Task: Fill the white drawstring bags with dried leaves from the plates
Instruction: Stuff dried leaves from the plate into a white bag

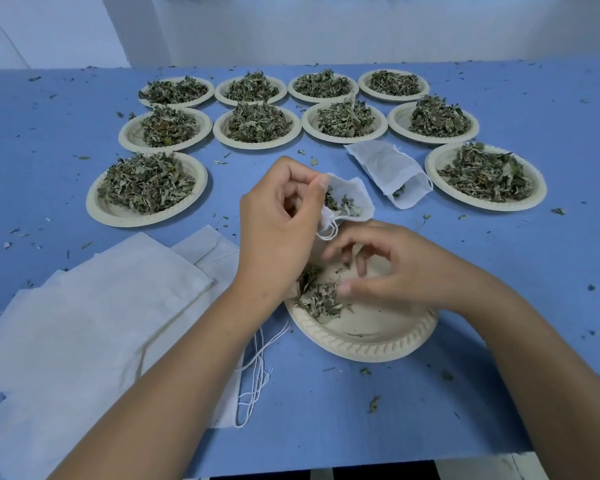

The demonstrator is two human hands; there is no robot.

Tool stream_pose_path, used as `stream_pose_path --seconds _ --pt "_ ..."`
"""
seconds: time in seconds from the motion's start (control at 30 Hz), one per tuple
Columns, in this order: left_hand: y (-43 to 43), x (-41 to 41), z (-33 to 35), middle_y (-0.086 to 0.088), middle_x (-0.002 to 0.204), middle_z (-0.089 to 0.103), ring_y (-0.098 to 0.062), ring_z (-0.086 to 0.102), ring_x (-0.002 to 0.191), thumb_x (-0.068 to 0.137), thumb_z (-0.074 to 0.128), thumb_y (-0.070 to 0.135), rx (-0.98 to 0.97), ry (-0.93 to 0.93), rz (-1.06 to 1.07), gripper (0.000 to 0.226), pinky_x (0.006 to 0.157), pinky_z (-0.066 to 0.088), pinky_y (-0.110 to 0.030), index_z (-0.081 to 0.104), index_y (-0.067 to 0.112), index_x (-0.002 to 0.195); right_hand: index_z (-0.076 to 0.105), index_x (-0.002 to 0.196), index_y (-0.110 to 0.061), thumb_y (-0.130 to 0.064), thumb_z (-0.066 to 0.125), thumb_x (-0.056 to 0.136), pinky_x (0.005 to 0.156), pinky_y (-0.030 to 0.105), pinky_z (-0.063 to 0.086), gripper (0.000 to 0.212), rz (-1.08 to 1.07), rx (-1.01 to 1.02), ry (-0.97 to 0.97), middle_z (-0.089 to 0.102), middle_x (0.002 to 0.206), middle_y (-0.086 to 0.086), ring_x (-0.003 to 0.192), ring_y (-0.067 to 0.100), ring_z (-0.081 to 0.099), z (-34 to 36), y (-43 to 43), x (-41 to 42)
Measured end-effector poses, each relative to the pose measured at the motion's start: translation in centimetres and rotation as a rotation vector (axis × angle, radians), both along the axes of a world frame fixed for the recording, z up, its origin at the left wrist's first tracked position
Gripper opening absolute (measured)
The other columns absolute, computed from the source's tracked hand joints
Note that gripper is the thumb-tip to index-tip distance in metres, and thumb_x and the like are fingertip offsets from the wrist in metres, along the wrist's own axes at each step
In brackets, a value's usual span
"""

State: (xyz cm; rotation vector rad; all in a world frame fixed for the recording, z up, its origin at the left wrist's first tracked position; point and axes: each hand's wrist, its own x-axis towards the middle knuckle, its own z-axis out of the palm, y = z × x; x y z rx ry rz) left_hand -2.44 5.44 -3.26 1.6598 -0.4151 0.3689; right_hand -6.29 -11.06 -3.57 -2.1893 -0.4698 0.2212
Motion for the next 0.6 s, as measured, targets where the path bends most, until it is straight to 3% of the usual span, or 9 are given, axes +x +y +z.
stream_pose_path --seconds 0.07,0.17,0.3,0.47,0.6 --pt "0.0 0.0 0.0 -0.008 0.059 0.057 -0.019 0.053 0.050 0.095 0.060 0.016 0.002 -0.004 0.002 0.018 0.055 0.047 -0.037 0.057 0.022 0.078 0.060 0.117 -0.033 -0.025 0.082 0.074 0.103 0.022 0.038 0.049 0.115 -0.128 -0.041 0.054 0.122 -0.009 0.111 0.003 0.048 -0.1 0.5 -0.3" --pt "0.0 0.1 -0.1 -0.009 0.060 0.058 -0.020 0.052 0.051 0.095 0.060 0.016 -0.001 -0.007 -0.001 0.019 0.054 0.047 -0.040 0.057 0.022 0.078 0.061 0.121 -0.025 -0.018 0.081 0.075 0.107 0.013 0.026 0.051 0.230 -0.182 -0.088 0.049 0.126 -0.009 0.123 0.001 0.038 -0.7 1.7 -0.4" --pt "0.0 0.0 -0.1 -0.007 0.058 0.057 -0.014 0.053 0.049 0.095 0.060 0.015 -0.006 -0.002 -0.001 0.019 0.053 0.050 -0.043 0.057 0.021 0.078 0.071 0.106 -0.015 -0.011 0.080 0.076 0.098 0.032 0.039 0.032 0.251 -0.200 -0.156 0.062 0.111 0.004 0.109 0.016 0.053 -0.9 2.2 -0.3" --pt "0.0 0.0 -0.1 -0.008 0.059 0.058 -0.010 0.054 0.049 0.095 0.060 0.015 0.003 0.001 -0.004 0.019 0.053 0.050 -0.044 0.057 0.022 0.078 0.076 0.093 -0.010 -0.003 0.077 0.076 0.082 0.024 0.048 0.018 0.226 -0.178 -0.248 0.069 0.095 -0.001 0.089 0.008 0.061 -0.9 1.9 -0.2" --pt "0.0 0.0 0.0 -0.007 0.058 0.058 -0.008 0.053 0.048 0.096 0.060 0.014 -0.015 0.001 0.002 0.017 0.053 0.050 -0.041 0.057 0.018 0.079 0.075 0.087 -0.006 -0.004 0.079 0.076 0.078 0.029 0.050 0.012 0.129 -0.093 -0.290 0.070 0.089 -0.001 0.082 0.012 0.063 -0.4 0.9 -0.1"
